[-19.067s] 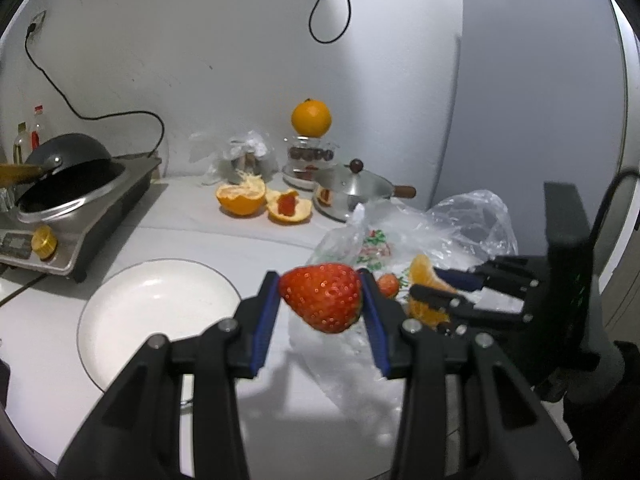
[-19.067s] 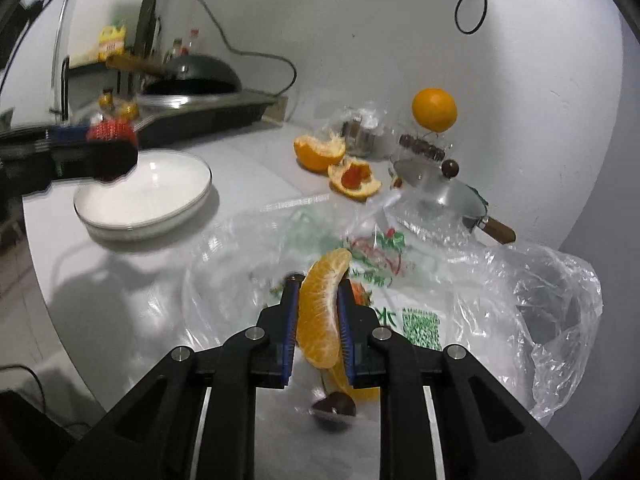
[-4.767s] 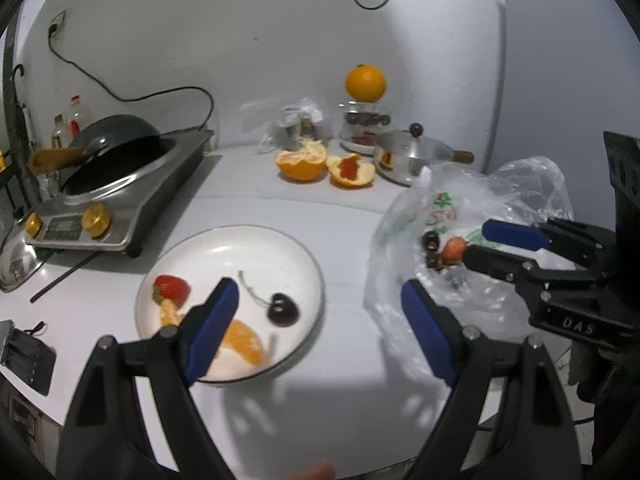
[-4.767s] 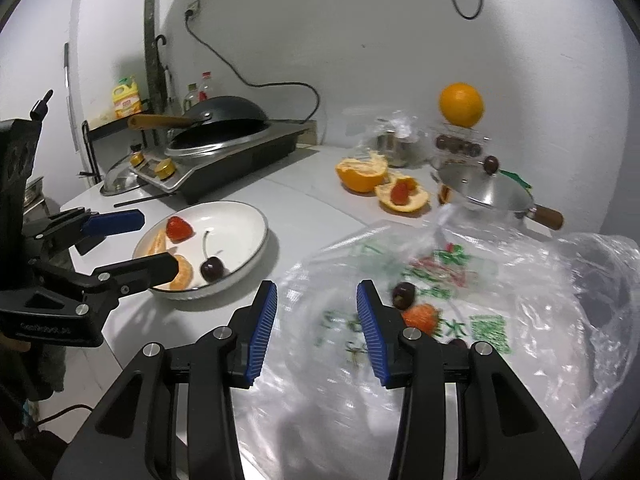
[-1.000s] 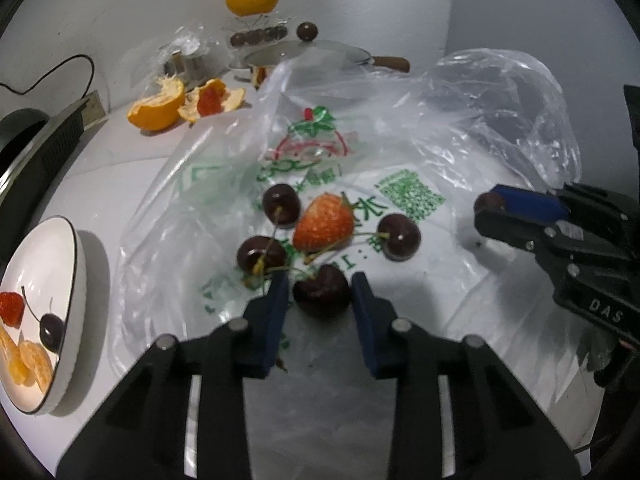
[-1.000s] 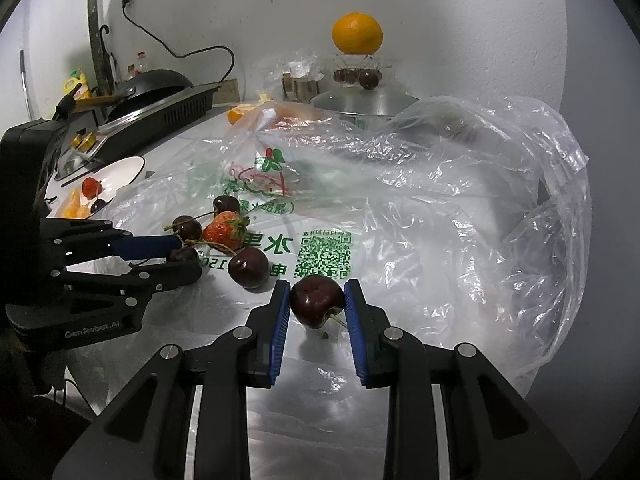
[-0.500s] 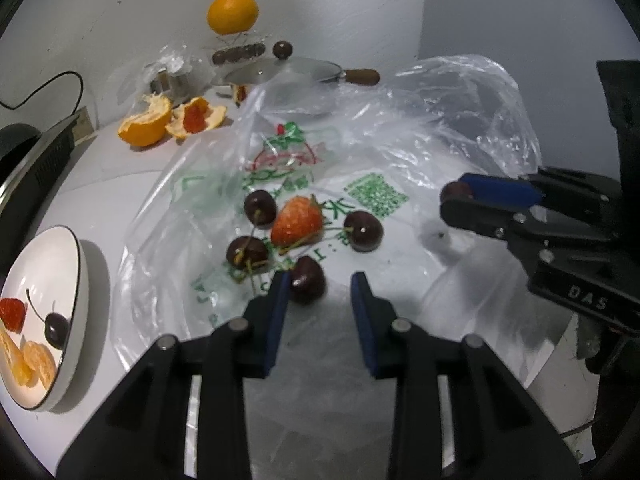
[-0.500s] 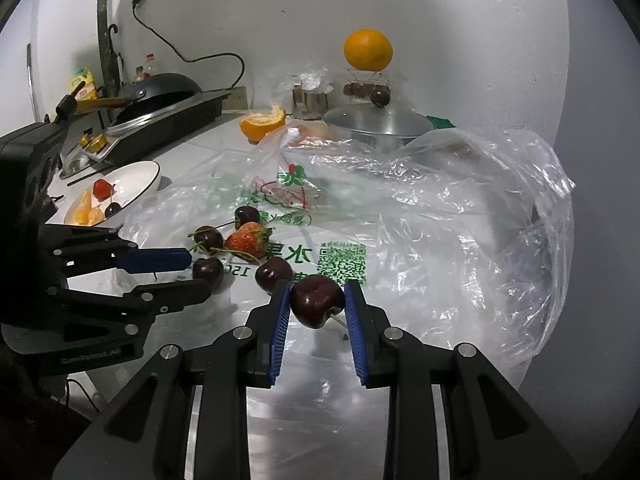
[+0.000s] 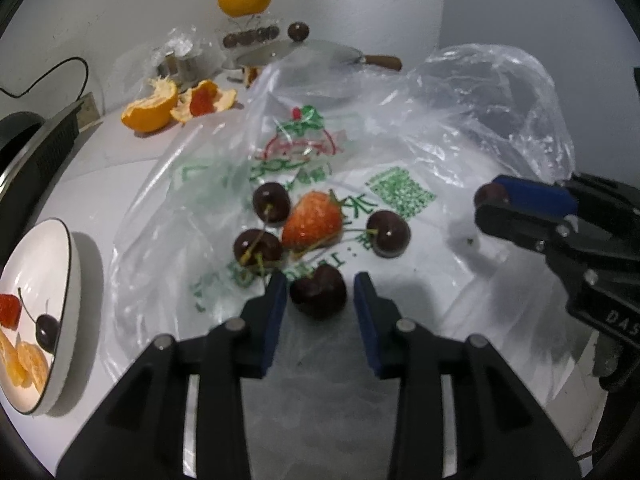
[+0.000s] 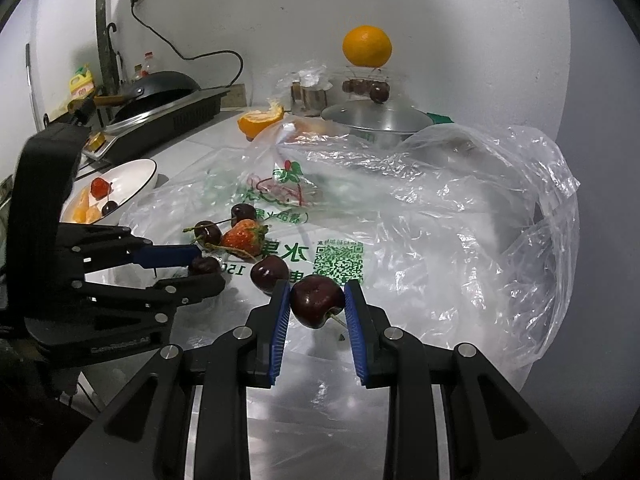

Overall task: Organize fruits
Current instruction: 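Grasp another dark cherry with the left tool while the right tool holds its cherry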

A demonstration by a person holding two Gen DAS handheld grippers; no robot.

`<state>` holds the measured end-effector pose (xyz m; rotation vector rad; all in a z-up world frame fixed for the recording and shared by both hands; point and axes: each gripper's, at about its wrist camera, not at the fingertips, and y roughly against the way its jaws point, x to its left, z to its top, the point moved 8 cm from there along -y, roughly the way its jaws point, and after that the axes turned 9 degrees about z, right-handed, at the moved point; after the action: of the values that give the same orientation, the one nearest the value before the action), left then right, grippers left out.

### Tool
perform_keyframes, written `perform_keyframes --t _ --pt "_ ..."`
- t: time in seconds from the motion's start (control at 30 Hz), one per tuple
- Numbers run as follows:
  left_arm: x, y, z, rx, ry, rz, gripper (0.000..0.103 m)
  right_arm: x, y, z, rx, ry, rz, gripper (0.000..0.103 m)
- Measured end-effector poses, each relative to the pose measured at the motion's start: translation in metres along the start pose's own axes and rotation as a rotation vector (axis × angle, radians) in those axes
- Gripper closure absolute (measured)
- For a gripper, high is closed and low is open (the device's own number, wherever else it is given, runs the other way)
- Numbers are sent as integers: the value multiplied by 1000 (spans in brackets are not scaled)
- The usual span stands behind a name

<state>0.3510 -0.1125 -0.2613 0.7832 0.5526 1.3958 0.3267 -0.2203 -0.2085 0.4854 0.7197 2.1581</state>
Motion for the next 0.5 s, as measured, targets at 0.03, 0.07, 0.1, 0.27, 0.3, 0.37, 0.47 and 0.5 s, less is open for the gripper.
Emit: perform_keyframes --t 0.03,0.07,0.1,0.27,0.3,0.37,0.47,0.5 --pt "0 -3 0 6 0 5 67 -1 -1 0 0 -1 1 74" --pt "0 -4 0 9 1 8 67 -1 -1 0 0 -1 2 74" --pt "1 -5 0 9 1 8 67 -1 -1 0 0 -2 3 74" --pt "1 -2 -1 -3 -11 -3 70 -1 -1 -2 0 -5 2 74" --pt "0 -1 -2 -6 -14 -3 71 -1 0 -2 -1 -4 3 74" --pt "0 4 -3 -13 -17 -10 72 0 0 -1 -4 0 2 74" --pt "-4 14 -3 -31 -26 -24 73 4 5 0 -13 8 -1 74" --pt "-5 17 -4 -35 -27 -27 73 5 7 1 -15 9 -2 74"
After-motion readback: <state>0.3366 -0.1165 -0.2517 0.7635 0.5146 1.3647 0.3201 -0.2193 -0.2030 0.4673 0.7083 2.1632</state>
